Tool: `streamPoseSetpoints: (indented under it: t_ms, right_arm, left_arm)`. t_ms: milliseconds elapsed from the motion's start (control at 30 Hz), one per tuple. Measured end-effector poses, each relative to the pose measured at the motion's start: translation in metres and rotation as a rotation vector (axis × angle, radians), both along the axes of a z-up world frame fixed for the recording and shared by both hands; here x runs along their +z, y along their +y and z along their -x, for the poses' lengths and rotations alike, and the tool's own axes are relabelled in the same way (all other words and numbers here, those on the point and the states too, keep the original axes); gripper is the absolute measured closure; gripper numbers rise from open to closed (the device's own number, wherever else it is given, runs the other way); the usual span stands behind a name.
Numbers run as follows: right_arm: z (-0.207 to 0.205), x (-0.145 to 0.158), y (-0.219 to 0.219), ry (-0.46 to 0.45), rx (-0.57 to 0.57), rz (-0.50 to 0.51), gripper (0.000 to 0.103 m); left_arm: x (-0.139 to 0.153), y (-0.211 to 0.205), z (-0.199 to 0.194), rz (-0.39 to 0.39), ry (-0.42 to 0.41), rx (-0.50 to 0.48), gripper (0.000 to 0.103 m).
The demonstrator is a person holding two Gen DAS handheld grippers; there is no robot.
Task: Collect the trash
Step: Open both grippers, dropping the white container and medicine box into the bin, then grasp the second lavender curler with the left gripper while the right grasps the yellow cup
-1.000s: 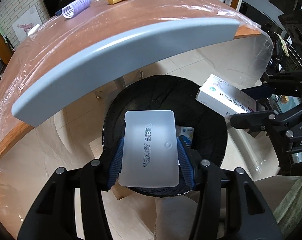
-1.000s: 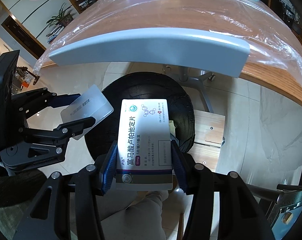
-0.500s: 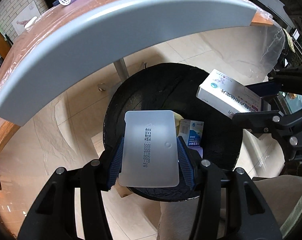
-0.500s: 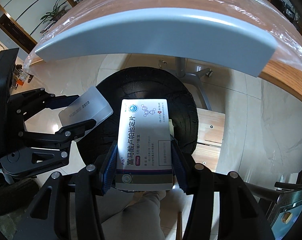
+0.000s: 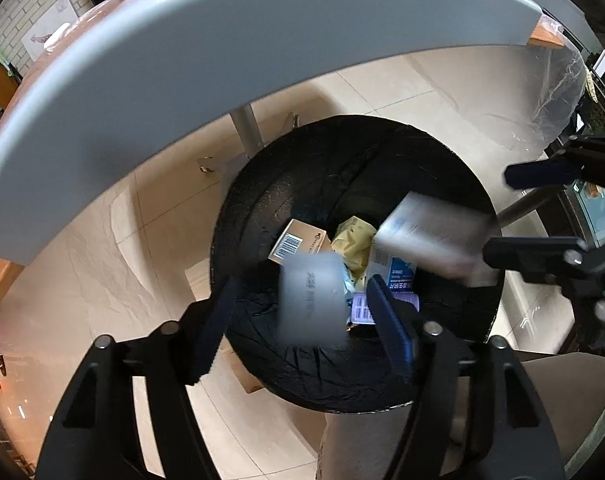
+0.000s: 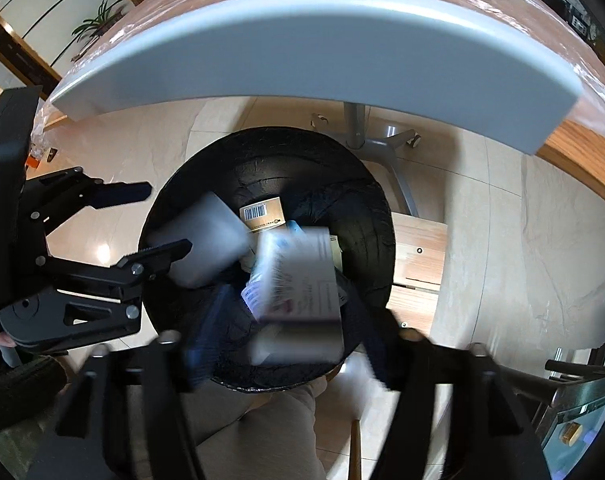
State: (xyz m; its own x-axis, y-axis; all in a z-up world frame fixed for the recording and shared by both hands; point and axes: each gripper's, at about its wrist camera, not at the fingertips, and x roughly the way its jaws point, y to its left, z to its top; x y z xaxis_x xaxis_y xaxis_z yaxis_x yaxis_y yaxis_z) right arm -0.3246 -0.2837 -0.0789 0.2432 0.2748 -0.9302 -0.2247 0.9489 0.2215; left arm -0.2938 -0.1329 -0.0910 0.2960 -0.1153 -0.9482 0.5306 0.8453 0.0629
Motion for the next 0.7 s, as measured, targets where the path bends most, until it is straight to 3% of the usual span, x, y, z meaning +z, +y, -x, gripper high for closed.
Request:
streamPoseSetpoints:
  t_ms: [167,267,333,433,500,600,700]
  right_arm:
    - [0.011,0.026,-0.011,-0.064,0.011,0.023,0.032]
    - [0.02,0.062,-0.019,-0.148,0.027,-0.004,0.031]
    - [0.022,0.092,-0.023,-0.237,0.03,-0.004,0.025]
    - [0.011,0.125,-0.025,-0.353,0.012,0.022,0.015]
    - [-0.004,0.138,-0.026,-0.406,-0.007,0.037,0.011]
    - [-0.04,0.145,-0.023,-0.452,-0.031,0.066,0.007]
    - [-0.081,0.139,-0.013,-0.455,-0.013,0.095,0.007]
  left_arm:
    - [0.02,0.009,0.005,0.029,-0.015,0.002,0.034]
    - [0.044,0.017,0.011,0.067,-0.046,-0.01,0.034]
    - [0.074,0.022,0.018,0.14,-0.075,-0.034,0.034]
    - [0.126,0.032,0.022,0.248,-0.171,-0.079,0.016]
    - [0.157,0.038,0.014,0.275,-0.277,-0.083,0.005]
    - [0.182,0.042,-0.019,0.264,-0.396,-0.038,0.003]
    - [0.19,0.046,-0.071,0.224,-0.424,0.033,0.003]
